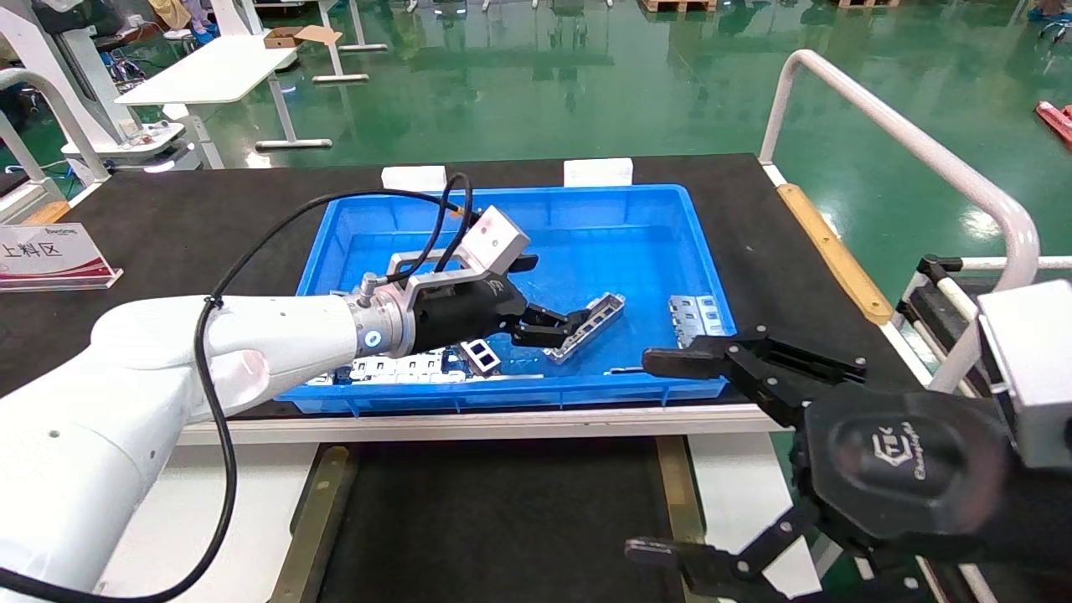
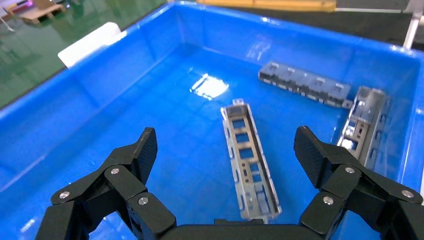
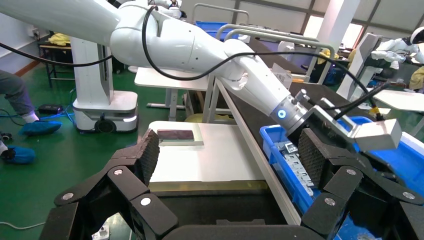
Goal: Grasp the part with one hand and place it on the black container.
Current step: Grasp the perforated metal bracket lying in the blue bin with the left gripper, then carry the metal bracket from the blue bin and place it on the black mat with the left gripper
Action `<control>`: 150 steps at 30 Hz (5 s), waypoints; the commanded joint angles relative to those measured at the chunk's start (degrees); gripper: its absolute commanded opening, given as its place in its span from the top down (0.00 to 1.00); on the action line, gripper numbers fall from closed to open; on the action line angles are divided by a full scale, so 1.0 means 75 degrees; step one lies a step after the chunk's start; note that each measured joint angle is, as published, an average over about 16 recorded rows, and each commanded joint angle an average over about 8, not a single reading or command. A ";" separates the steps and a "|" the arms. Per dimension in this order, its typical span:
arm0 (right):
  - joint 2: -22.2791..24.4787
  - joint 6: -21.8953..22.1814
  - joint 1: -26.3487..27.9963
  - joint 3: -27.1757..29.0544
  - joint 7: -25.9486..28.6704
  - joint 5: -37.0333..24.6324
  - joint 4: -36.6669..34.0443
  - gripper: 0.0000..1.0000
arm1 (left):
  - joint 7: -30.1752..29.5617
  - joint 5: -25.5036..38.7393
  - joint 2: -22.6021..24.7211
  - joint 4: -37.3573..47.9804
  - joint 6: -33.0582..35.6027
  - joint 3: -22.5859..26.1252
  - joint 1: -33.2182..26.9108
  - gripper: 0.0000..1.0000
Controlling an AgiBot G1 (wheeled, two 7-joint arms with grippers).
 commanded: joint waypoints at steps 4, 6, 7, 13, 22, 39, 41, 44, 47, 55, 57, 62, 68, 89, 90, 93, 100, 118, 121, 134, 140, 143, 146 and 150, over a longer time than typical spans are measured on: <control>0.0000 0.0000 0.0000 -0.0001 0.0000 0.0001 0.0000 0.00 | 0.0004 -0.0130 0.0123 0.0069 -0.0273 0.0389 0.0067 0.00; 0.0001 0.0001 0.0000 -0.0001 -0.0001 0.0001 0.0000 0.00 | -0.0096 -0.0195 0.0127 -0.0023 -0.0408 0.0607 0.0124 0.00; 0.0001 0.0001 0.0000 -0.0002 -0.0001 0.0001 0.0000 0.00 | -0.0150 -0.0228 0.0127 -0.0068 -0.0484 0.0712 0.0149 0.00; 0.0001 0.0001 0.0001 -0.0003 -0.0001 0.0002 0.0000 0.02 | -0.0494 -0.0441 0.0116 -0.0295 -0.1076 0.1320 0.0283 0.30; 0.0002 0.0002 0.0001 -0.0004 -0.0002 0.0003 0.0000 0.98 | -0.0918 -0.0807 0.0100 -0.0551 -0.1715 0.2096 0.0441 1.00; 0.0003 0.0003 0.0002 -0.0008 -0.0004 0.0005 0.0000 1.00 | -0.1257 -0.1617 0.0079 -0.0765 -0.2148 0.3121 0.0504 1.00; 0.0003 0.0003 0.0002 -0.0008 -0.0004 0.0006 0.0000 1.00 | -0.1266 -0.1715 0.0078 -0.0769 -0.2187 0.3205 0.0494 1.00; 0.0003 0.0004 0.0002 -0.0009 -0.0004 0.0006 0.0000 1.00 | -0.1269 -0.1884 0.0076 -0.0770 -0.2250 0.3334 0.0484 1.00; 0.0004 0.0004 0.0002 -0.0009 -0.0005 0.0006 0.0000 1.00 | -0.1255 -0.2074 0.0074 -0.0780 -0.2320 0.3433 0.0479 1.00; 0.0004 0.0005 0.0003 -0.0011 -0.0005 0.0007 0.0000 1.00 | -0.1065 -0.2788 0.0064 -0.0848 -0.2502 0.3398 0.0421 1.00; 0.0005 0.0005 0.0003 -0.0011 -0.0006 0.0008 0.0000 1.00 | -0.0966 -0.3000 0.0060 -0.0830 -0.2522 0.3337 0.0379 1.00; 0.0005 0.0005 0.0003 -0.0012 -0.0006 0.0008 0.0000 1.00 | -0.0718 -0.3482 0.0060 -0.0604 -0.2738 0.3182 0.0193 1.00; 0.0005 0.0006 0.0003 -0.0014 -0.0007 0.0009 0.0000 1.00 | -0.0504 -0.3949 -0.0127 -0.0469 -0.2448 0.3041 -0.0044 1.00; 0.0007 0.0007 0.0004 -0.0018 -0.0009 0.0012 0.0000 1.00 | 0.0291 -0.5439 -0.3281 -0.2374 0.3770 0.2547 0.1972 1.00; 0.0007 0.0007 0.0004 -0.0018 -0.0009 0.0012 0.0000 1.00 | 0.0230 -0.5440 -0.3422 -0.2547 0.3685 0.2578 0.2194 1.00; 0.0007 0.0007 0.0004 -0.0018 -0.0009 0.0012 0.0000 1.00 | 0.0062 -0.5462 -0.3815 -0.3112 0.3201 0.2657 0.2921 1.00; 0.0008 0.0008 0.0005 -0.0020 -0.0010 0.0013 0.0000 1.00 | -0.0287 -0.5505 -0.4307 -0.4330 0.1006 0.2792 0.4553 1.00; 0.0009 0.0009 0.0006 -0.0023 -0.0011 0.0016 0.0000 1.00 | -0.1233 -0.6065 -0.2539 -0.5834 -0.6339 0.2386 0.6096 1.00; 0.0009 0.0010 0.0006 -0.0024 -0.0012 0.0016 0.0000 1.00 | -0.1386 -0.6231 -0.2316 -0.6006 -0.7125 0.2395 0.6160 1.00; 0.0010 0.0011 0.0006 -0.0026 -0.0013 0.0018 0.0000 0.49 | -0.1684 -0.6979 -0.1891 -0.6472 -0.8747 0.2769 0.6093 0.49; 0.0011 0.0011 0.0007 -0.0027 -0.0013 0.0018 0.0000 0.00 | -0.1696 -0.7252 -0.1826 -0.6544 -0.8986 0.2956 0.6009 0.00; 0.0011 0.0011 0.0007 -0.0028 -0.0014 0.0019 0.0000 0.00 | -0.1713 -0.7363 -0.1797 -0.6585 -0.9072 0.3012 0.5977 0.00; 0.0011 0.0012 0.0007 -0.0028 -0.0014 0.0019 0.0000 0.00 | -0.1727 -0.7440 -0.1775 -0.6646 -0.9142 0.3042 0.5951 0.00; 0.0011 0.0012 0.0007 -0.0029 -0.0014 0.0020 0.0000 0.00 | -0.1713 -0.7460 -0.1841 -0.6811 -0.9155 0.3062 0.5951 0.00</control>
